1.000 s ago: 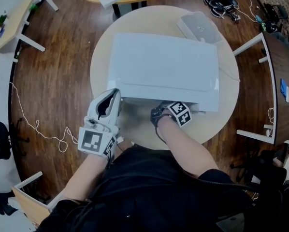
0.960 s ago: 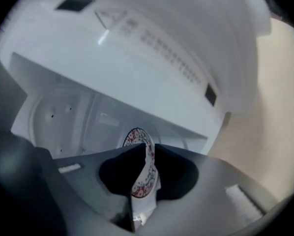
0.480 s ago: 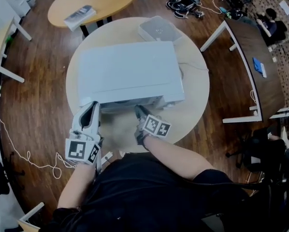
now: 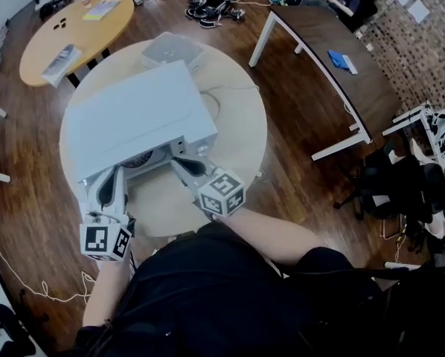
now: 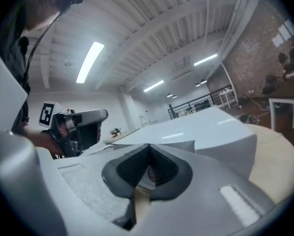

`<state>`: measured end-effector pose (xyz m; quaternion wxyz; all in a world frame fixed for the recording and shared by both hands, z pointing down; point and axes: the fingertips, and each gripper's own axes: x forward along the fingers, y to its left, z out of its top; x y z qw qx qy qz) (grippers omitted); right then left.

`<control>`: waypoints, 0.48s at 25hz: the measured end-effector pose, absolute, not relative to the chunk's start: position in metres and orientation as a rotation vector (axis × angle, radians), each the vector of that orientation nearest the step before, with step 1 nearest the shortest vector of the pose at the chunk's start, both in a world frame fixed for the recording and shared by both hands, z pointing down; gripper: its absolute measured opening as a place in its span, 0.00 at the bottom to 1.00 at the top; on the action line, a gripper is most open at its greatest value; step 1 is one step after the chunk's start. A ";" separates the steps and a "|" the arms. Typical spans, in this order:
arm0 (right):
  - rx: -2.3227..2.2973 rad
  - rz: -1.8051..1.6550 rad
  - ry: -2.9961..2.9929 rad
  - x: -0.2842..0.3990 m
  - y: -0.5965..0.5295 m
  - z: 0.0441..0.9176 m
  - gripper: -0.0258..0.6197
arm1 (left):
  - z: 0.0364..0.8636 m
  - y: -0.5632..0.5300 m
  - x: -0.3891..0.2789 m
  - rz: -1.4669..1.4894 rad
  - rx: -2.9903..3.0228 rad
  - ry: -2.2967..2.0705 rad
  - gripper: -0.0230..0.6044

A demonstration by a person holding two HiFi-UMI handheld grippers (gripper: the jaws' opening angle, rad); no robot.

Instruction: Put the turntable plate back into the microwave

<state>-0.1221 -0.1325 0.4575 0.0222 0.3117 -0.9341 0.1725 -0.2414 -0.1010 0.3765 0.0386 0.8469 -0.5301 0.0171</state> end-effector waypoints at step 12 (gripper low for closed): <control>1.199 0.511 -2.864 -0.064 -0.112 0.463 0.04 | 0.379 -0.083 -0.206 0.069 2.662 -1.534 0.05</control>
